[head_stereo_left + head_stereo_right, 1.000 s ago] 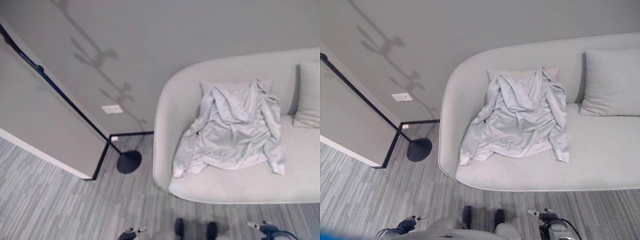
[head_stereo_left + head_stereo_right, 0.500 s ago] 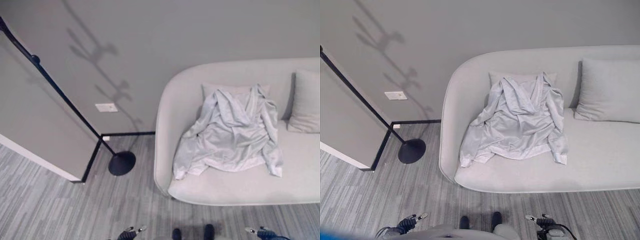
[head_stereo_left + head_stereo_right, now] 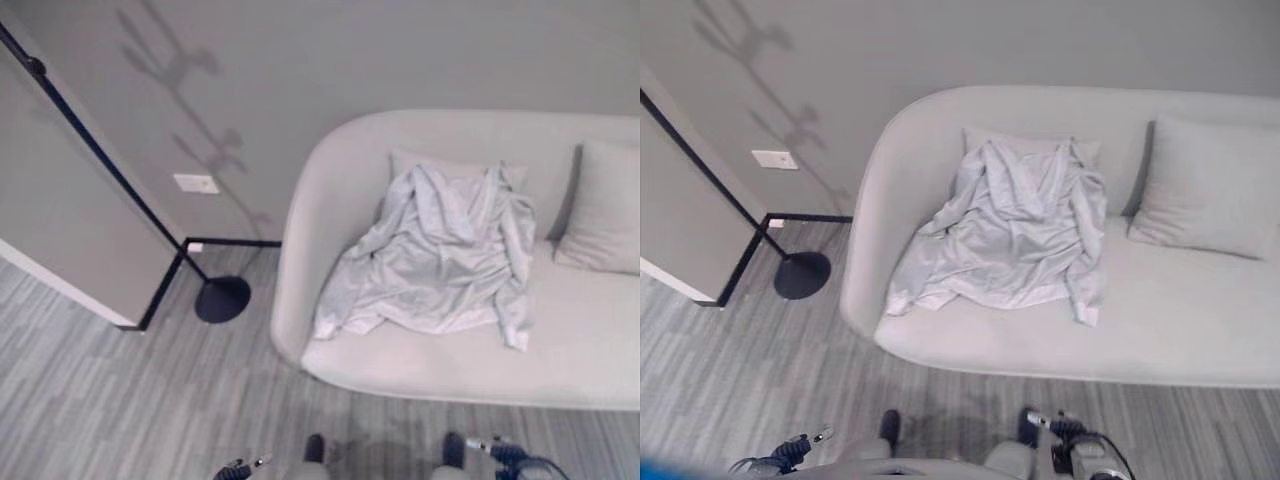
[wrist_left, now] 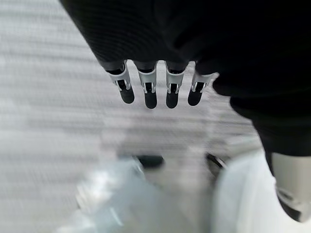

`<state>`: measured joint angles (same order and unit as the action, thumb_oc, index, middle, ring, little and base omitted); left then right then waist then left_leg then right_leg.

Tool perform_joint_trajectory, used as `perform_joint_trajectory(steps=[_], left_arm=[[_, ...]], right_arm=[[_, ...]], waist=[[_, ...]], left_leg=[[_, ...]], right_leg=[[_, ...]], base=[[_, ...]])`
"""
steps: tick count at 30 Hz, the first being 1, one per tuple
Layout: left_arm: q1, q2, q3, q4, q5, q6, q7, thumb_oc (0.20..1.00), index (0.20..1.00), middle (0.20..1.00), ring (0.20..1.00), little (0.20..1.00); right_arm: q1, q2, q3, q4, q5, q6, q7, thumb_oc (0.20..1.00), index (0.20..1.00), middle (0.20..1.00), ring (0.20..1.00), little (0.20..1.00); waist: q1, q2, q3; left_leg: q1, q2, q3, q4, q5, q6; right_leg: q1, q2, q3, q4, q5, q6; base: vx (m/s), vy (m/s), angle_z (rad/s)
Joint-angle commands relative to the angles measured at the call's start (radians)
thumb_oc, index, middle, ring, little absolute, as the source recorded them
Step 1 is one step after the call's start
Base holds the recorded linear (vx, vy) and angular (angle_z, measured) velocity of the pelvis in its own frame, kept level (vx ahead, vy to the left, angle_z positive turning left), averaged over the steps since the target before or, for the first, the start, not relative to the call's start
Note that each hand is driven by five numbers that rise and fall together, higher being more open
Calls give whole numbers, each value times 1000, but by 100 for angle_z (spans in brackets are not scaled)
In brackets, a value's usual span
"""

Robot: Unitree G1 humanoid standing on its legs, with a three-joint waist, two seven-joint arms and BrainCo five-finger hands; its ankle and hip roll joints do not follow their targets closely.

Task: Hang the clothes on the sofa on the clothes rack.

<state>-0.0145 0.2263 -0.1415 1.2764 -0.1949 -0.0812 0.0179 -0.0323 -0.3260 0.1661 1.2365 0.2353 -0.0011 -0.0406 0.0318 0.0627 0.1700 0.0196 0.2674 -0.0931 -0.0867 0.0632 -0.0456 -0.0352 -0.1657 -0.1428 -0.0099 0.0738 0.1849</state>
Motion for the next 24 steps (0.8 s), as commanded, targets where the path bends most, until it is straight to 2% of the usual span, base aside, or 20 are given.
perform_joint_trajectory(steps=[1, 5, 6, 7, 8, 9, 10, 11, 13, 17, 19, 20, 24], left_arm=[[-51, 70, 11, -17, -88, -23, 24, 1000, 1000, 1000, 1000, 1000], [-43, 58, 16, -43, -108, -23, 22, 1000, 1000, 1000, 1000, 1000], [-41, 58, 16, -44, -105, -22, 20, 1000, 1000, 1000, 1000, 1000], [-35, 59, 20, -46, -102, -19, 16, 1000, 1000, 1000, 1000, 1000], [-26, 58, 27, -40, -94, -17, 14, 1000, 1000, 1000, 1000, 1000], [-26, 58, 27, -40, -94, -17, 14, 1000, 1000, 1000, 1000, 1000], [-23, 56, 28, -39, -91, -16, 12, 1000, 1000, 1000, 1000, 1000], [-20, 51, 28, -33, -88, -16, 8, 1000, 1000, 1000, 1000, 1000], [-20, 47, 26, -21, -85, -15, 4, 1000, 1000, 1000, 1000, 1000], [-22, 45, 19, -17, -85, -15, -2, 1000, 1000, 1000, 1000, 1000], [-22, 44, 18, -17, -85, -13, -4, 1000, 1000, 1000, 1000, 1000], [-18, 41, 17, -14, -85, -11, -8, 1000, 1000, 1000, 1000, 1000], [-18, 40, 7, -18, -80, -8, -6, 1000, 1000, 1000, 1000, 1000]], right_arm=[[-43, -8, 12, -23, 0, -31, -24, 1000, 1000, 1000, 1000, 1000], [-33, -37, -10, -25, 32, -45, -36, 1000, 1000, 1000, 1000, 1000], [-31, -42, -10, -20, 33, -45, -38, 1000, 1000, 1000, 1000, 1000], [-28, -46, -11, -19, 33, -44, -37, 1000, 1000, 1000, 1000, 1000], [-25, -57, -13, -18, 35, -44, -36, 1000, 1000, 1000, 1000, 1000], [-25, -57, -13, -18, 35, -44, -36, 1000, 1000, 1000, 1000, 1000], [-22, -60, -12, -18, 34, -45, -34, 1000, 1000, 1000, 1000, 1000], [-21, -63, -13, -18, 34, -45, -32, 1000, 1000, 1000, 1000, 1000], [-20, -62, -12, -17, 35, -46, -33, 1000, 1000, 1000, 1000, 1000], [-29, -58, -1, -19, 37, -46, -38, 1000, 1000, 1000, 1000, 1000], [-29, -53, 5, -18, 34, -44, -39, 1000, 1000, 1000, 1000, 1000], [-24, -49, 8, -19, 28, -43, -37, 1000, 1000, 1000, 1000, 1000], [-20, -44, 3, -16, 32, -44, -44, 1000, 1000, 1000, 1000, 1000]], waist=[[5, -86, 21], [-10, -72, 21], [-12, -73, 23], [-14, -75, 22], [-9, -78, 23], [-9, -78, 24], [-3, -81, 24], [2, -87, 27], [7, -88, 26], [26, -77, 47], [34, -66, 54], [31, -51, 50], [20, -37, 47]], left_leg=[[52, -5, -4, -1, -10, -112], [22, 38, 47, 47, 122, -106], [14, 44, 69, 65, 139, -98], [14, 44, 96, 75, 134, -92], [10, 14, 97, 115, 97, -75], [10, 14, 96, 118, 94, -74], [-4, -25, 71, 129, 63, -64], [-15, -80, 52, 133, -6, -46], [-42, -141, 48, 116, -26, -38], [-138, -233, 21, 85, 19, -35], [-157, -263, 1, 67, 39, -31], [-126, -267, 3, 36, 43, -25], [-101, -264, 20, 11, 54, -23]], right_leg=[[-50, -50, 9, 15, 30, 6], [3, 27, -37, -27, -14, -39], [18, 39, -44, -37, -20, -49], [31, 49, -48, -49, -25, -57], [41, 60, -50, -61, -32, -66], [42, 59, -50, -62, -32, -65], [45, 64, -50, -70, -34, -69], [56, 65, -50, -76, -37, -71], [54, 72, -51, -77, -35, -70], [63, 96, -41, -77, -34, -73], [69, 114, -26, -74, -38, -77], [76, 129, -18, -67, -48, -83], [76, 131, -16, -62, -55, -90]], base=[[93, -455, -18], [106, -364, 30], [109, -335, 15], [135, -398, 21], [103, -277, 12], [84, -256, -1], [58, -164, -22], [82, -222, -28], [76, -140, -19], [53, -71, -1], [85, -8, -31], [92, 25, -56], [63, 81, -9]])
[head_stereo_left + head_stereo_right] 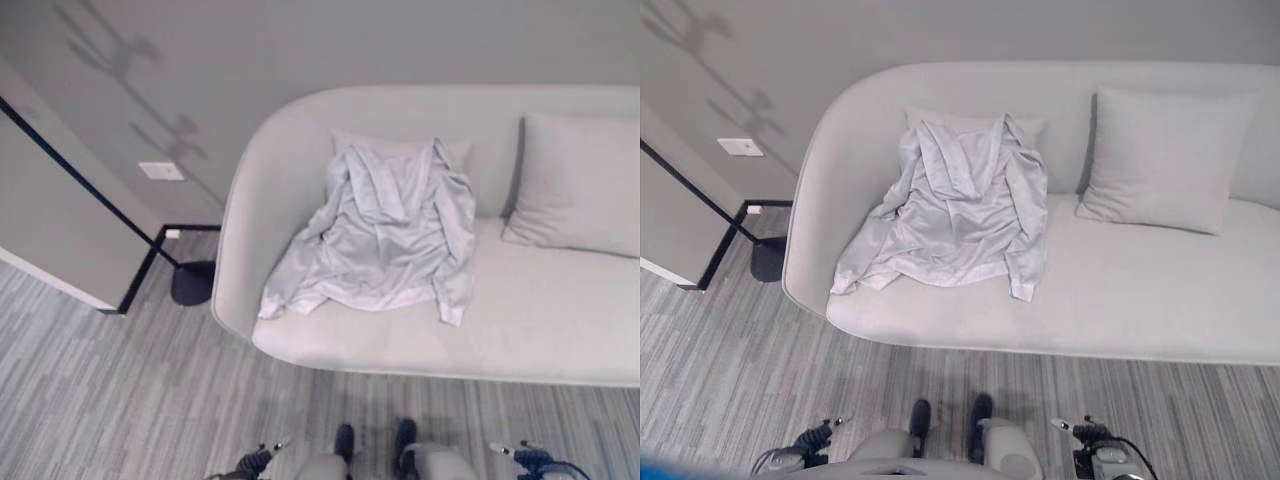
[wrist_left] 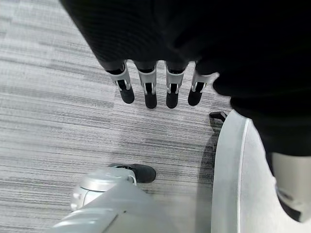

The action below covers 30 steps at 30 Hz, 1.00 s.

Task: Hang the clothes on the sofa on the clothes rack.

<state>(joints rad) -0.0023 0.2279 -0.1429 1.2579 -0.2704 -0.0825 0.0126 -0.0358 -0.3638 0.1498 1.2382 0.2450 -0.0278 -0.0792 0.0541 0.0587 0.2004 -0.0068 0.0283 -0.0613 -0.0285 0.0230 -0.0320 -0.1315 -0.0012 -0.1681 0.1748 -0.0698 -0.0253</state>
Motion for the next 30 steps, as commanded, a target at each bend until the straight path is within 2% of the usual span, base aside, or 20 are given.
perform_joint_trajectory(steps=[1, 6, 15, 19, 22, 24, 25, 26, 27, 28, 30], left_arm=[[-31, 39, 6, -1, -3, -6, 0, 1000, 1000, 1000, 1000, 1000], [-35, 44, 5, -3, 0, -6, 3, 1000, 1000, 1000, 1000, 1000], [-30, 58, 21, -1, -1, -4, 7, 1000, 1000, 1000, 1000, 1000], [-29, 65, 24, 7, 12, 4, 1, 1000, 1000, 1000, 1000, 1000], [-27, 72, 21, 9, 21, 10, -6, 1000, 1000, 1000, 1000, 1000], [-34, 83, 21, 2, 19, 10, -2, 1000, 1000, 1000, 1000, 1000], [-46, 86, 11, -3, 18, 5, 2, 1000, 1000, 1000, 1000, 1000], [-57, 86, 4, -4, 23, 1, 5, 1000, 1000, 1000, 1000, 1000], [-64, 87, 2, -2, 25, -5, 10, 1000, 1000, 1000, 1000, 1000], [-68, 84, 2, 1, 31, -3, 5, 1000, 1000, 1000, 1000, 1000], [-67, 80, 1, 4, 38, -3, 3, 1000, 1000, 1000, 1000, 1000]], right_arm=[[-18, -6, 20, -16, 23, -16, -5, 1000, 1000, 1000, 1000, 1000], [-18, 5, 19, -12, 23, -13, -4, 1000, 1000, 1000, 1000, 1000], [-29, 30, 41, -12, -10, 0, 7, 1000, 1000, 1000, 1000, 1000], [-40, 32, 34, -16, -12, 3, 14, 1000, 1000, 1000, 1000, 1000], [-35, 28, 29, -29, -7, 3, 19, 1000, 1000, 1000, 1000, 1000], [-36, 34, 34, -41, 1, -3, 16, 1000, 1000, 1000, 1000, 1000], [-40, 33, 40, -44, 5, -3, 15, 1000, 1000, 1000, 1000, 1000], [-44, 30, 43, -42, 7, -3, 12, 1000, 1000, 1000, 1000, 1000], [-46, 28, 43, -41, 6, -3, 7, 1000, 1000, 1000, 1000, 1000], [-42, 28, 39, -38, 5, 1, 6, 1000, 1000, 1000, 1000, 1000], [-38, 29, 35, -35, 4, 1, 4, 1000, 1000, 1000, 1000, 1000]], waist=[[-6, -31, 15], [-10, -30, 5], [8, -47, -3], [16, -44, 16], [6, -44, 41], [3, -39, 67], [-6, -43, 66], [-27, -47, 74], [-41, -58, 77], [-55, -55, 79], [-68, -55, 80]], left_leg=[[-66, -25, -8, -55, 94, -35], [-44, -27, 8, -59, 73, -27], [-21, -44, 36, -59, 18, 13], [-8, -60, 40, -55, -1, 44], [17, -87, 29, -35, -25, 82], [31, -81, 19, -17, -43, 93], [61, -79, 9, -34, -58, 83], [102, -80, -13, -56, -74, 71], [122, -88, -22, -59, -91, 64], [142, -80, -34, -59, -110, 57], [158, -75, -37, -59, -122, 52]], right_leg=[[172, -35, 11, -246, 88, 121], [181, -46, 20, -248, 88, 127], [173, -99, 42, -217, 87, 164], [101, -135, 56, -38, 78, 193], [19, -158, 97, 162, 158, 192], [-82, -151, 105, 285, 197, 171], [-118, -139, 68, 178, 171, 160], [-122, -120, 37, 10, 186, 174], [-163, -114, 26, -81, 222, 189], [-162, -100, 12, -163, 245, 203], [-170, -92, 14, -204, 259, 213]], base=[[67, 117, 1], [75, 105, -4], [76, 145, -16], [40, 173, -7], [35, 181, -15], [140, 103, -21], [379, -70, -31], [438, -166, -31], [412, -188, -9], [330, -143, 8], [261, -121, 14]])
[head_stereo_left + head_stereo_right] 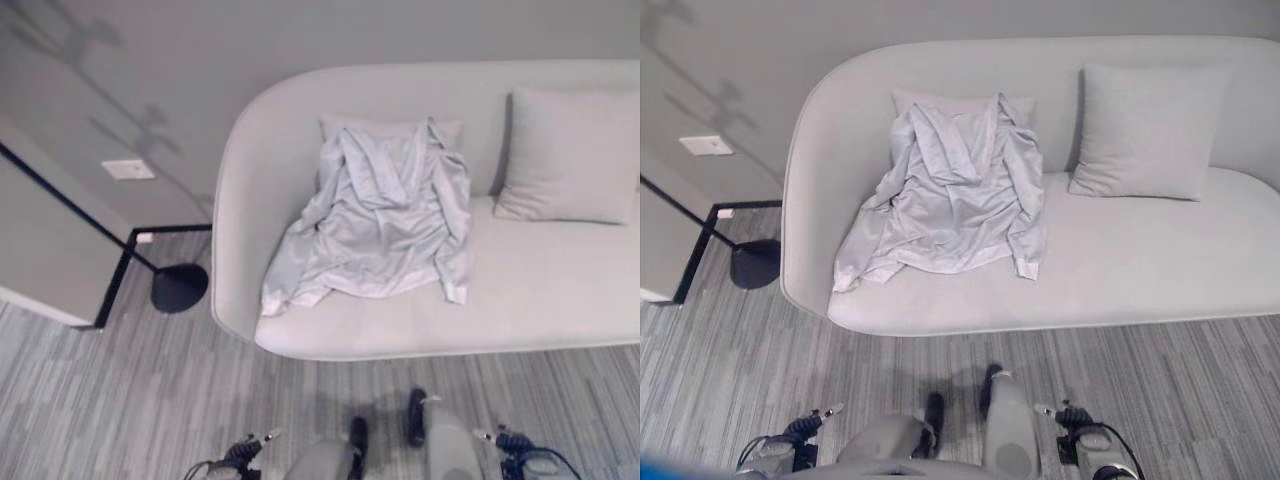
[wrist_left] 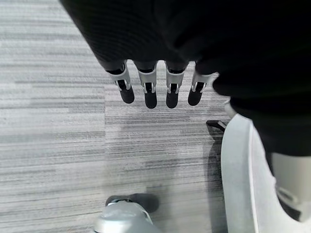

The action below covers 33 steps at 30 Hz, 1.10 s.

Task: Hang the clothes on the sofa on the clothes rack.

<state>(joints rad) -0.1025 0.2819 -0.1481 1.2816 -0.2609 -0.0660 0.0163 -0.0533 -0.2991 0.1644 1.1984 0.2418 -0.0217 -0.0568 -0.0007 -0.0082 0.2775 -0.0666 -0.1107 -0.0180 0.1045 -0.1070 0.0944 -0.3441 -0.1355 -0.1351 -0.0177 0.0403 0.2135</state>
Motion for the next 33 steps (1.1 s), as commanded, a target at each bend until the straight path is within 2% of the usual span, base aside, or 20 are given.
perform_joint_trajectory(steps=[1, 2, 3, 5, 7, 9, 12, 15, 18, 19, 20, 21, 22, 23, 24, 25, 26, 27, 31, 33], left_arm=[[30, 21, 3, -19, 39, -22, -4, 1000, 1000, 1000, 1000, 1000], [33, 14, 5, -16, 41, -25, -3, 1000, 1000, 1000, 1000, 1000], [33, 14, 5, -16, 41, -25, -3, 1000, 1000, 1000, 1000, 1000], [40, 12, 3, -25, 35, -26, -4, 1000, 1000, 1000, 1000, 1000], [44, 9, -3, -37, 31, -26, -8, 1000, 1000, 1000, 1000, 1000], [47, 8, 3, -53, 7, -25, -9, 1000, 1000, 1000, 1000, 1000], [50, 5, 13, -58, -16, -27, -5, 1000, 1000, 1000, 1000, 1000], [58, 4, 26, -50, -24, -26, -3, 1000, 1000, 1000, 1000, 1000], [58, -1, 26, -45, -22, -26, -4, 1000, 1000, 1000, 1000, 1000], [59, -7, 22, -32, -14, -23, -3, 1000, 1000, 1000, 1000, 1000], [58, -9, 22, -30, -15, -23, -3, 1000, 1000, 1000, 1000, 1000], [60, -12, 20, -26, -14, -24, -3, 1000, 1000, 1000, 1000, 1000], [60, -12, 20, -26, -14, -24, -2, 1000, 1000, 1000, 1000, 1000], [62, -14, 16, -26, -13, -24, -3, 1000, 1000, 1000, 1000, 1000], [73, -19, 11, -21, -9, -22, -10, 1000, 1000, 1000, 1000, 1000], [78, -19, 17, -12, -12, -22, -13, 1000, 1000, 1000, 1000, 1000], [84, -22, 17, -7, -8, -21, -13, 1000, 1000, 1000, 1000, 1000], [87, -23, 19, 0, -1, -18, -15, 1000, 1000, 1000, 1000, 1000], [79, -5, 21, -5, 1, -19, -4, 1000, 1000, 1000, 1000, 1000], [70, 5, 24, -12, -6, -21, 2, 1000, 1000, 1000, 1000, 1000]], right_arm=[[-12, -36, 16, 9, 6, -4, -19, 1000, 1000, 1000, 1000, 1000], [-4, -39, 13, 17, 9, -7, -17, 1000, 1000, 1000, 1000, 1000], [-4, -40, 13, 17, 9, -7, -17, 1000, 1000, 1000, 1000, 1000], [9, -47, 3, 24, 13, -14, -16, 1000, 1000, 1000, 1000, 1000], [14, -54, -8, 31, 24, -17, -18, 1000, 1000, 1000, 1000, 1000], [16, -60, -12, 32, 40, -23, -18, 1000, 1000, 1000, 1000, 1000], [8, -71, -6, 30, 45, -23, -18, 1000, 1000, 1000, 1000, 1000], [4, -77, -9, 28, 54, -21, -19, 1000, 1000, 1000, 1000, 1000], [4, -79, -13, 27, 60, -22, -18, 1000, 1000, 1000, 1000, 1000], [4, -83, -14, 32, 59, -21, -19, 1000, 1000, 1000, 1000, 1000], [4, -82, -13, 31, 57, -21, -19, 1000, 1000, 1000, 1000, 1000], [9, -80, -11, 30, 54, -22, -19, 1000, 1000, 1000, 1000, 1000], [9, -80, -10, 30, 54, -22, -19, 1000, 1000, 1000, 1000, 1000], [11, -81, -7, 30, 52, -24, -24, 1000, 1000, 1000, 1000, 1000], [21, -74, -2, 33, 39, -20, -24, 1000, 1000, 1000, 1000, 1000], [23, -70, 5, 37, 29, -18, -18, 1000, 1000, 1000, 1000, 1000], [29, -65, 3, 37, 23, -19, -18, 1000, 1000, 1000, 1000, 1000], [26, -61, 7, 39, 13, -14, -16, 1000, 1000, 1000, 1000, 1000], [-1, -38, 30, 34, -5, -7, -14, 1000, 1000, 1000, 1000, 1000], [-15, -33, 35, 24, -4, -8, -14, 1000, 1000, 1000, 1000, 1000]], waist=[[-22, 1, -3], [-23, -9, -29], [-24, -8, -28], [-28, -5, -54], [-32, -4, -59], [-27, -11, -51], [-6, -37, -21], [4, -47, -19], [6, -51, -21], [18, -49, -19], [21, -45, -23], [26, -30, -30], [25, -30, -29], [35, -19, -30], [60, 5, -35], [65, 18, -47], [63, 27, -51], [63, 30, -58], [70, 7, -59], [75, 2, -54]], left_leg=[[234, 60, -91, -192, -9, -80], [253, 82, -97, -192, -32, -92], [254, 84, -97, -192, -33, -92], [271, 135, -87, -190, -35, -119], [231, 165, -62, -85, -12, -146], [159, 160, -53, 90, 49, -163], [25, 143, -52, 365, 133, -155], [-45, 176, -3, 449, 137, -132], [-73, 192, 30, 378, 120, -124], [-92, 187, 47, 172, 87, -138], [-92, 185, 44, 100, 106, -146], [-110, 188, 34, 19, 155, -163], [-103, 187, 33, 9, 160, -164], [-150, 182, 27, -26, 214, -175], [-187, 155, 3, -149, 266, -189], [-167, 152, -14, -192, 263, -192], [-151, 152, -20, -192, 283, -192], [-136, 146, -21, -192, 280, -190], [-90, 119, 26, -184, 234, -146], [-90, 111, 37, -181, 217, -130]], right_leg=[[57, 49, -21, -51, 160, -21], [78, 50, -35, -45, 176, -35], [79, 51, -36, -45, 175, -36], [105, 61, -53, -29, 159, -50], [144, 70, -69, -33, 136, -65], [195, 77, -86, -50, 118, -88], [245, 79, -83, -60, 87, -127], [283, 85, -68, -63, 51, -145], [303, 74, -65, -67, 38, -143], [333, 55, -67, -70, 19, -125], [335, 54, -67, -70, 14, -122], [342, 61, -70, -70, 3, -118], [345, 60, -71, -70, 1, -119], [365, 67, -74, -70, -12, -122], [408, 83, -55, -70, -46, -121], [417, 90, -39, -70, -57, -116], [425, 92, -34, -70, -60, -114], [428, 86, -26, -70, -59, -111], [399, 17, 14, -49, -38, -79], [381, 3, 22, -33, -33, -70]], base=[[445, -269, 24], [441, -269, 26], [372, -238, 20], [317, -212, 6], [259, -211, 15], [170, -184, 59], [108, -170, 11], [142, -85, -16], [169, 34, 0], [325, 145, 11], [339, 193, 27], [130, 92, 35], [180, 90, 9], [440, 227, -22], [556, 313, -9], [553, 353, 24], [295, 233, 20], [337, 323, -41], [233, 289, -62], [137, 220, -44]])
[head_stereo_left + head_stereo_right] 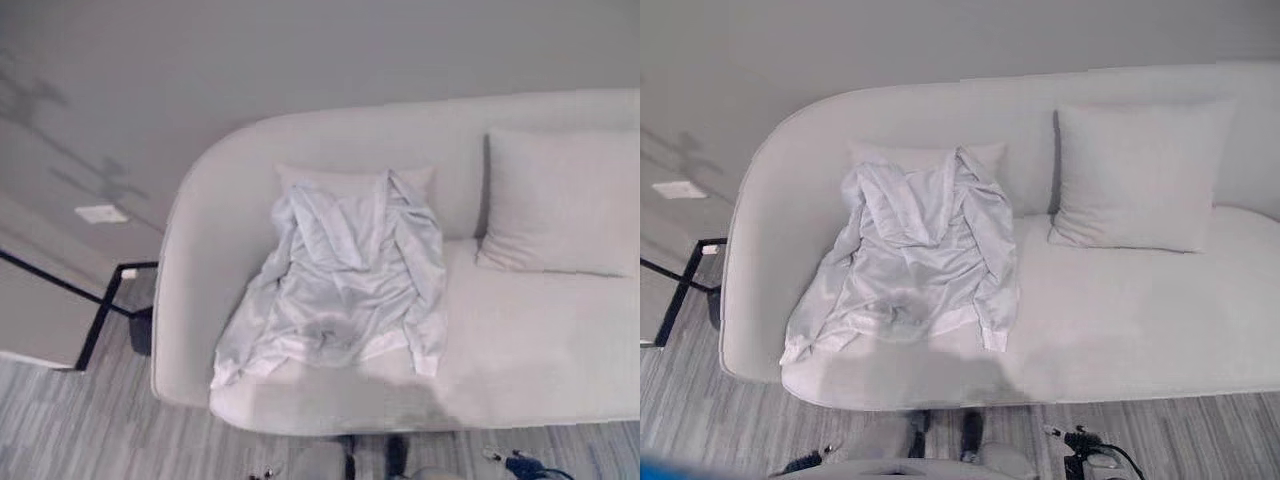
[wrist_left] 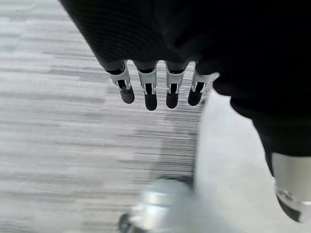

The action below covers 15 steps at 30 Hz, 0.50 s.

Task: Hang the clothes on the sofa on the clothes rack.

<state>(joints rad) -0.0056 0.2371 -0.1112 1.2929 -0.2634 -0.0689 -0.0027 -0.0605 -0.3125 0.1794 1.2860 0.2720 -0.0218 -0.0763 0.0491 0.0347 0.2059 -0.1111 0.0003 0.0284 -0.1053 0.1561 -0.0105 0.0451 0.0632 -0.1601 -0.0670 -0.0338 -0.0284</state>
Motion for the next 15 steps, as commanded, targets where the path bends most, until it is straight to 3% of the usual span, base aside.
perform_joint_trajectory(steps=[1, 6, 11, 12, 13, 15], left_arm=[[-36, 60, -13, -40, -14, -18, 28, 1000, 1000, 1000, 1000, 1000], [-46, 79, -5, -58, -26, -19, 36, 1000, 1000, 1000, 1000, 1000], [-50, 94, -11, -73, -22, -20, 35, 1000, 1000, 1000, 1000, 1000], [-63, 105, -18, -84, -23, -25, 40, 1000, 1000, 1000, 1000, 1000], [-63, 105, -18, -84, -23, -25, 40, 1000, 1000, 1000, 1000, 1000], [-82, 124, -26, -88, -16, -27, 49, 1000, 1000, 1000, 1000, 1000]], right_arm=[[-21, -17, 29, -79, -33, -7, 3, 1000, 1000, 1000, 1000, 1000], [-37, -18, 31, -106, -26, -13, 4, 1000, 1000, 1000, 1000, 1000], [-42, -28, 30, -121, -25, -19, 3, 1000, 1000, 1000, 1000, 1000], [-53, -34, 30, -132, -20, -23, -6, 1000, 1000, 1000, 1000, 1000], [-53, -34, 30, -132, -20, -23, -6, 1000, 1000, 1000, 1000, 1000], [-56, -46, 32, -146, -19, -27, -21, 1000, 1000, 1000, 1000, 1000]], waist=[[31, -46, 24], [44, -54, 36], [42, -45, 59], [27, -30, 84], [26, -29, 86], [8, -36, 105]], left_leg=[[-50, -6, -1, 36, -61, -12], [-59, -25, 3, 60, -95, 15], [-43, -30, 4, 70, -115, 40], [-2, -17, -6, 47, -115, 33], [1, -16, -8, 45, -115, 33], [28, -13, -10, 30, -120, 16]], right_leg=[[-30, -210, 53, 38, 49, 180], [-74, -241, 55, 111, 66, 198], [-147, -260, 51, 290, 109, 196], [-230, -246, 36, 299, 105, 176], [-226, -246, 34, 299, 103, 176], [-250, -229, -2, 176, 116, 181]], base=[[147, 239, -41], [54, 116, -18], [14, 69, -7], [51, 35, -10], [76, -46, -21], [81, -135, -9]])
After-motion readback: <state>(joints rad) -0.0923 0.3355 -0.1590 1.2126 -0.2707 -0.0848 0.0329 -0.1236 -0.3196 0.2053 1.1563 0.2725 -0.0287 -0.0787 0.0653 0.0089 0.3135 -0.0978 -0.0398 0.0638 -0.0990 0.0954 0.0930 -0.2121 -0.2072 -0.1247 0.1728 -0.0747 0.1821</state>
